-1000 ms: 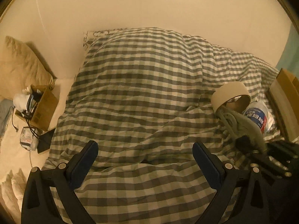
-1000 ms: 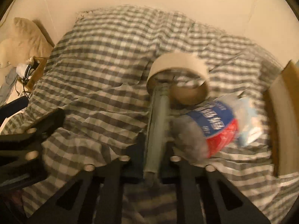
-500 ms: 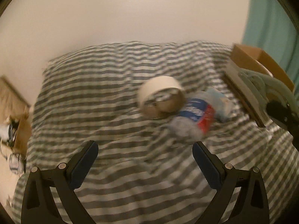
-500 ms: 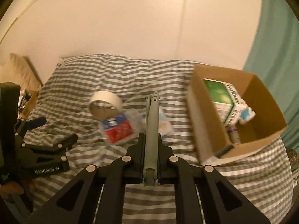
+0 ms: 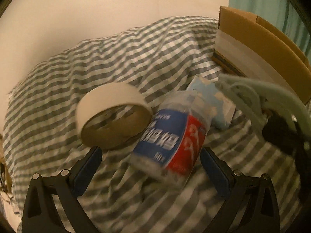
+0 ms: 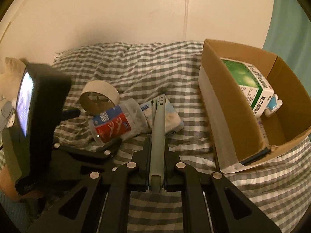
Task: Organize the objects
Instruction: 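Grasp the grey cable with the right tool while the left tool grasps the clear plastic cup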
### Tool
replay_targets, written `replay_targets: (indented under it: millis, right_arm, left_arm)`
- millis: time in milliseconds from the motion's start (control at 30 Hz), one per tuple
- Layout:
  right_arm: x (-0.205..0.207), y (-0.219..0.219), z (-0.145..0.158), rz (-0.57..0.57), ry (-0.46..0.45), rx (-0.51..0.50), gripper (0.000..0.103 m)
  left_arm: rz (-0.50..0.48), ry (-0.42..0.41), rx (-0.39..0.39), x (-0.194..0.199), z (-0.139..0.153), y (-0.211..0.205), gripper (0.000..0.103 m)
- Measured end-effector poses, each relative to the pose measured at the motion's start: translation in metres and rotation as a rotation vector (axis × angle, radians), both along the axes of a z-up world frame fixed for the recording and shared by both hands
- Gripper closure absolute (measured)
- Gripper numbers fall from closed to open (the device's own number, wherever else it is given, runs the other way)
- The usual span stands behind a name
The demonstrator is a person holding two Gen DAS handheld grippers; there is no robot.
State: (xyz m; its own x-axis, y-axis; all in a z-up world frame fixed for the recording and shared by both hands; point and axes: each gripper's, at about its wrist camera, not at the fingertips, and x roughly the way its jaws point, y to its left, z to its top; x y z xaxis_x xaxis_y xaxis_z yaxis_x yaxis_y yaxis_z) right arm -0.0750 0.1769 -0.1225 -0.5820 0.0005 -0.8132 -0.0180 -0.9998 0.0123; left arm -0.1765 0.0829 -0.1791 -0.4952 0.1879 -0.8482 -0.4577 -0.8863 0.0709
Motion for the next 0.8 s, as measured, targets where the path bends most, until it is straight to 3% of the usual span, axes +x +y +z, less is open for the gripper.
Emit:
replay_targets:
  millis: [100, 133, 167, 233, 267, 300, 400, 600, 800]
  right_arm:
    - [-0.003, 0.001, -0.005, -0.006, -0.015, 0.003, 0.094]
    - [-0.004, 0.001, -0.006, -0.008, -0.019, 0.002, 0.094]
    - [-0.004, 0.002, -0.007, -0.011, -0.023, 0.001, 0.094]
    - [-0.004, 0.003, -0.008, -0.016, -0.029, 0.0, 0.094]
    - [-0.004, 0.003, -0.008, -0.017, -0.029, 0.0, 0.094]
    - [-0.003, 0.003, -0.008, -0.017, -0.029, 0.001, 0.094]
    - [0.001, 0.003, -0.003, -0.016, -0.017, 0.005, 0.094]
    - [0.019, -0.003, 0.024, 0.006, 0.043, 0.06, 0.094]
    - [0.047, -0.005, 0.067, 0.029, 0.111, 0.072, 0.094]
  left_arm:
    - [-0.067, -0.01, -0.008, -0.005, -0.009, 0.014, 0.0]
    - [-0.103, -0.027, -0.006, -0.006, -0.014, 0.019, 0.003]
    - [-0.13, -0.042, -0.001, -0.007, -0.017, 0.023, 0.014]
    - [-0.148, -0.052, -0.004, -0.007, -0.019, 0.027, 0.019]
    - [-0.149, -0.053, -0.004, -0.006, -0.018, 0.027, 0.027]
    - [-0.148, -0.057, 0.004, -0.005, -0.015, 0.025, 0.028]
    - [-0.122, -0.059, 0.033, 0.004, -0.005, 0.016, 0.03]
    - [0.017, -0.024, 0.067, 0.036, 0.033, -0.014, 0.037]
    - [0.174, 0.1, 0.049, 0.067, 0.097, -0.039, 0.04]
